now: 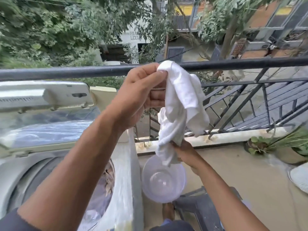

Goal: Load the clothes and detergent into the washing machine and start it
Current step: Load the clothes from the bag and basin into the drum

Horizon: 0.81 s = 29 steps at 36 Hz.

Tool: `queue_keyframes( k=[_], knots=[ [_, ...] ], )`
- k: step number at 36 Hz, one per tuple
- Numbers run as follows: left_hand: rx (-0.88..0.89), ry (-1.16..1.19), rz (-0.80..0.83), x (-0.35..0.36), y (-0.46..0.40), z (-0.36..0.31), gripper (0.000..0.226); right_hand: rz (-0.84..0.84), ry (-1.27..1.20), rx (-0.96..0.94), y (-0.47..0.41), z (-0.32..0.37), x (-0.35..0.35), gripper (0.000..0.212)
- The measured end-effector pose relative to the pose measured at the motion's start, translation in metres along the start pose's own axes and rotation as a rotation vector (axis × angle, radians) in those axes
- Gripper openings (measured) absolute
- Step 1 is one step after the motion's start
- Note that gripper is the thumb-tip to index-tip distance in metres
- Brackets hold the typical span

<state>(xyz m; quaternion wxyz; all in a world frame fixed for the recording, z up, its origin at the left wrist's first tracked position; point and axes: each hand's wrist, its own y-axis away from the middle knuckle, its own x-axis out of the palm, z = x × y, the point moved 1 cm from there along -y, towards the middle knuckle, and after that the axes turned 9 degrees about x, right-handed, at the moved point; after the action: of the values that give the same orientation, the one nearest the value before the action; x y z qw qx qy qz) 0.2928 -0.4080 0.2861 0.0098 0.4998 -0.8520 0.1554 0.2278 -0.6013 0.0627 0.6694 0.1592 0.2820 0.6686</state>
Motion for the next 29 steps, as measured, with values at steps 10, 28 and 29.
queue_keyframes(
  k=[10,28,29],
  knots=[
    [-0.217,-0.338,-0.255,-0.064,0.057,0.064,0.012,-0.160,-0.279,-0.055,0.012,0.024,-0.022,0.036],
    [-0.344,0.656,-0.063,-0.048,0.151,0.139,0.112,0.500,-0.574,-0.198,0.085,0.079,0.051,0.044],
    [-0.316,0.757,-0.129,-0.051,0.153,0.138,0.102,0.536,-0.592,-0.175,0.087,0.077,0.058,0.041]
  ],
)
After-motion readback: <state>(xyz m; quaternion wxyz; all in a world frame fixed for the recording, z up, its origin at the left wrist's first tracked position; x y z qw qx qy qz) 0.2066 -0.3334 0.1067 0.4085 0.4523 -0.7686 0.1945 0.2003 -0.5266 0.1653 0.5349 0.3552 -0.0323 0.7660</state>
